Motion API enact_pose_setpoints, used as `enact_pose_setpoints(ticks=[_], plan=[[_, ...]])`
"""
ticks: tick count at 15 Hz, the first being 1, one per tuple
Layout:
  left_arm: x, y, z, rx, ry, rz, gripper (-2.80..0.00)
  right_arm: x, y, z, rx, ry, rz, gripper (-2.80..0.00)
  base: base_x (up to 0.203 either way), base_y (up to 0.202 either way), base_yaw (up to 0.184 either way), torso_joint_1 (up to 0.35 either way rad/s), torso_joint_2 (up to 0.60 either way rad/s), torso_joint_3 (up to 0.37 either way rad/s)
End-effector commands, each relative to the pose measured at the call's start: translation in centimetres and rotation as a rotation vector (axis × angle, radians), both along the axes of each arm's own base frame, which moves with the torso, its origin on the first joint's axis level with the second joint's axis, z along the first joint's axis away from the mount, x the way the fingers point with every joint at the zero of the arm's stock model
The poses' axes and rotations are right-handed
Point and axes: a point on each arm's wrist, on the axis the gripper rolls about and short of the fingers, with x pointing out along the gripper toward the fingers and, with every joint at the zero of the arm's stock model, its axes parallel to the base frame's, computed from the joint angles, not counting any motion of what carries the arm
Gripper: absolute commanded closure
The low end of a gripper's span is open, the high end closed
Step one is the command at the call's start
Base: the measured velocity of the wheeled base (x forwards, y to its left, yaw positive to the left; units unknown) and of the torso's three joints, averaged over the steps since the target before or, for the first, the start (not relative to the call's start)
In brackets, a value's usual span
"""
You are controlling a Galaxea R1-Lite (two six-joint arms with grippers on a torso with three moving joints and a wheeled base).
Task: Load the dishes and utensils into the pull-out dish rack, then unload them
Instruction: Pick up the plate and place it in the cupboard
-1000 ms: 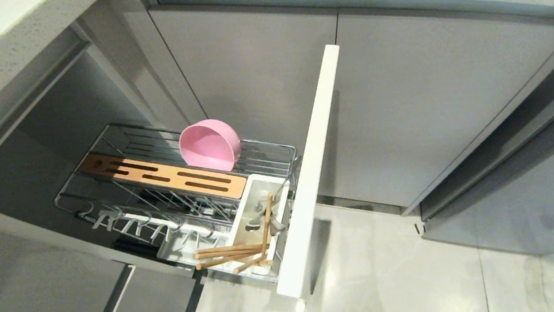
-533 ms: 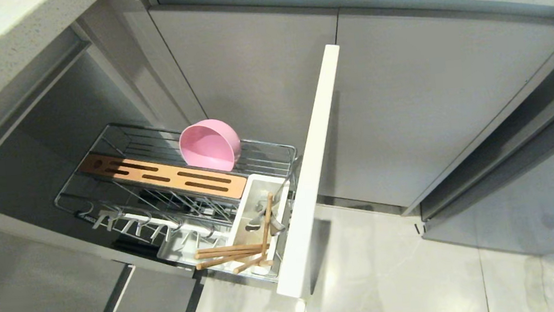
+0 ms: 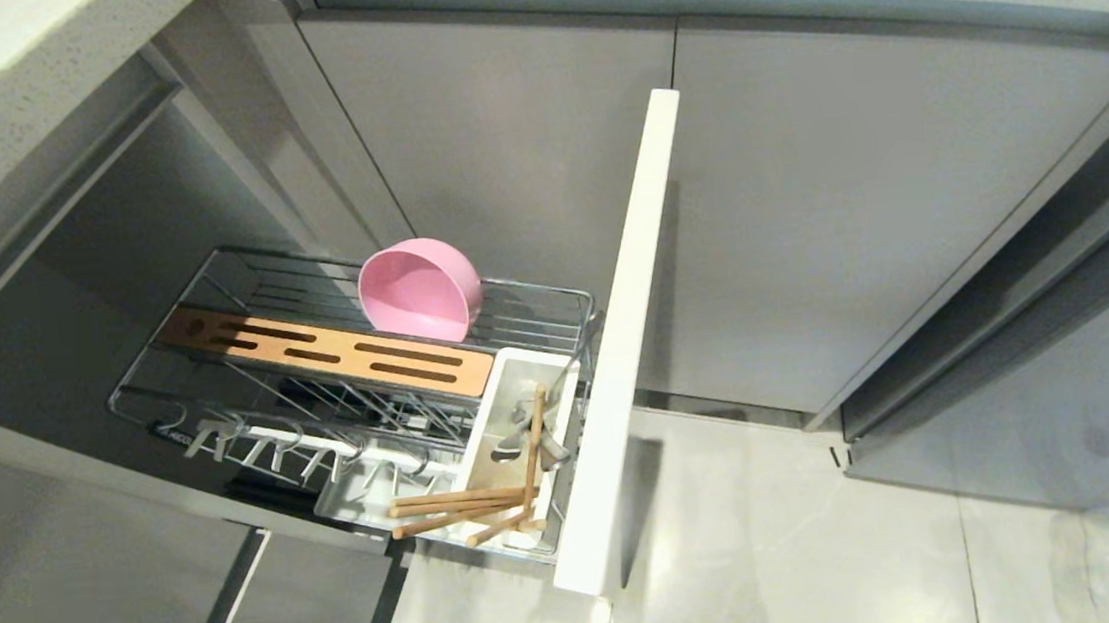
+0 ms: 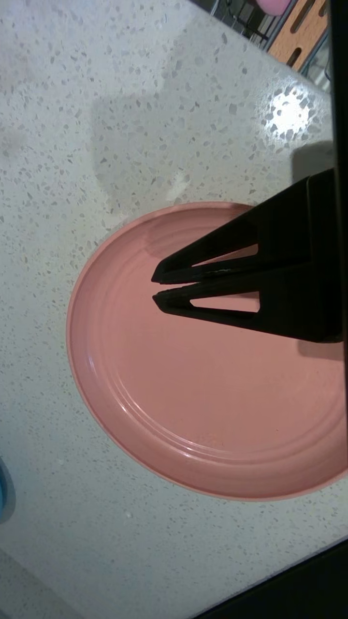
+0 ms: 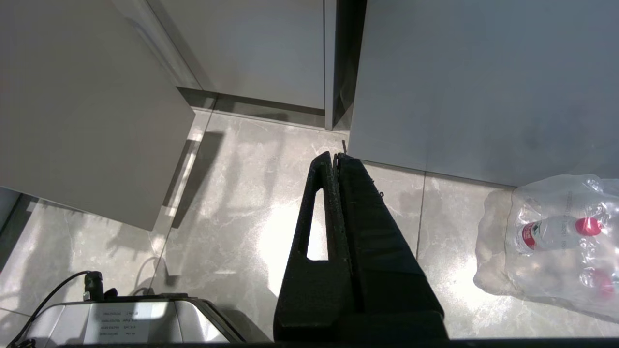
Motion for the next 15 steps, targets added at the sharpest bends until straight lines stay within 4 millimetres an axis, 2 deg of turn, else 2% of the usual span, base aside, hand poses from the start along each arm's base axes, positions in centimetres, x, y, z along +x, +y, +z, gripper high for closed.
enact_pose_setpoints(ticks=[1, 2, 3, 8, 15], plan=[[0.8, 0.2, -0.2, -0.005, 0.022, 0.009, 0.0, 0.0, 0.0, 0.0, 0.001, 0.002, 0.0, 0.0, 0.0, 0.0, 0.0, 0.0, 0.0, 0.0], [0.9, 0.2, -0.3, -0.005, 0.024, 0.01, 0.0, 0.0, 0.0, 0.0, 0.001, 0.002, 0.0, 0.0, 0.0, 0.0, 0.0, 0.0, 0.0, 0.0], [1.0, 0.2, -0.3, -0.006, 0.027, 0.009, -2.8, 0.0, 0.0, 0.0, 0.001, 0.002, 0.0, 0.0, 0.0, 0.0, 0.0, 0.0, 0.0, 0.0], [2.2, 0.1, -0.7, -0.082, 0.015, -0.014, -2.8, 0.0, 0.0, 0.0, 0.001, 0.002, 0.0, 0.0, 0.0, 0.0, 0.0, 0.0, 0.0, 0.0], [2.6, 0.3, -1.1, -0.171, -0.012, 0.025, -2.8, 0.0, 0.0, 0.0, 0.001, 0.002, 0.0, 0.0, 0.0, 0.0, 0.0, 0.0, 0.0, 0.0]])
